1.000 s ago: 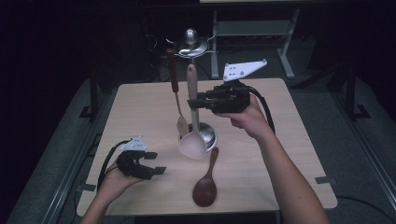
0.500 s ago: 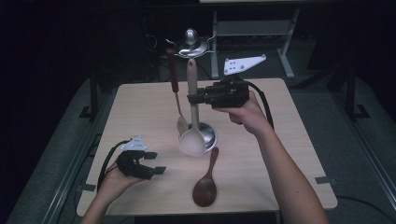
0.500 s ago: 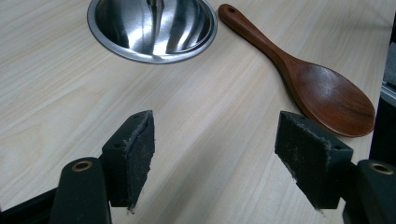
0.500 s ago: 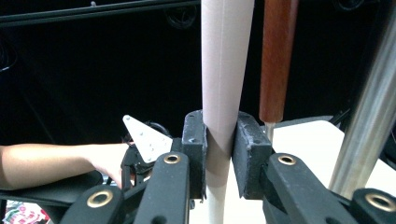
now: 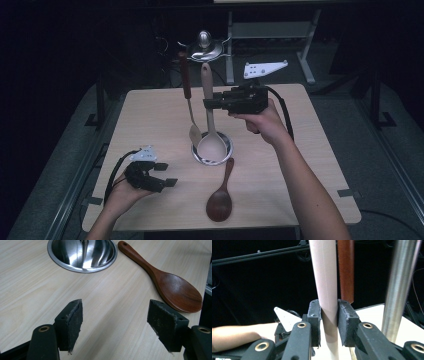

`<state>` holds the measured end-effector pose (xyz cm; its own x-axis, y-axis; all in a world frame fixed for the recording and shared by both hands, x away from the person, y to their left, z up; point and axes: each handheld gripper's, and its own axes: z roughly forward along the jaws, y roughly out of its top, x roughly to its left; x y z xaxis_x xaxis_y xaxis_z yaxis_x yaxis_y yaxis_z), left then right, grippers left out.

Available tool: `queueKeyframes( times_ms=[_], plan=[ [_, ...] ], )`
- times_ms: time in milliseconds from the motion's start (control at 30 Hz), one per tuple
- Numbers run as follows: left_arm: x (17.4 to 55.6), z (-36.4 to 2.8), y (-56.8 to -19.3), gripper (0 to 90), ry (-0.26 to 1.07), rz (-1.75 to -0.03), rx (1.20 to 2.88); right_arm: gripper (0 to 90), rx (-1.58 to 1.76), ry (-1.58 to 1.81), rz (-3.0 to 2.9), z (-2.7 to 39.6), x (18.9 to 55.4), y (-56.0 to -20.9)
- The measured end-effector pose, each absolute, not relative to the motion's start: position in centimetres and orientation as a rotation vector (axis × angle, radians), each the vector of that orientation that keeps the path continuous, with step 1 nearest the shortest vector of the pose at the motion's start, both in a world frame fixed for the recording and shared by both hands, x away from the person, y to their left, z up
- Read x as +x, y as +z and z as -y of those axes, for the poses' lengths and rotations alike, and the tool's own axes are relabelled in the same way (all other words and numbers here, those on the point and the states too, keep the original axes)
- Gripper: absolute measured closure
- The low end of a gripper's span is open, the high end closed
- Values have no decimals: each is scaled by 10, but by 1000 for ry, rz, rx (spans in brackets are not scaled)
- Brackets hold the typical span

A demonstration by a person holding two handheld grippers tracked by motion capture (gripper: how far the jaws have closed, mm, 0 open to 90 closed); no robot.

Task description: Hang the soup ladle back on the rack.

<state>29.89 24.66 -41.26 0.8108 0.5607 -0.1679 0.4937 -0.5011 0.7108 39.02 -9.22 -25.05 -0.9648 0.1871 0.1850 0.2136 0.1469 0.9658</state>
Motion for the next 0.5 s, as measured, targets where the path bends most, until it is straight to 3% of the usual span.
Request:
queueKeyframes(
  times_ms=[500],
  plan=[
    [300, -246, -414, 286, 104, -768, 2201, 701, -527, -2027, 2304, 94, 394, -251]
  ],
)
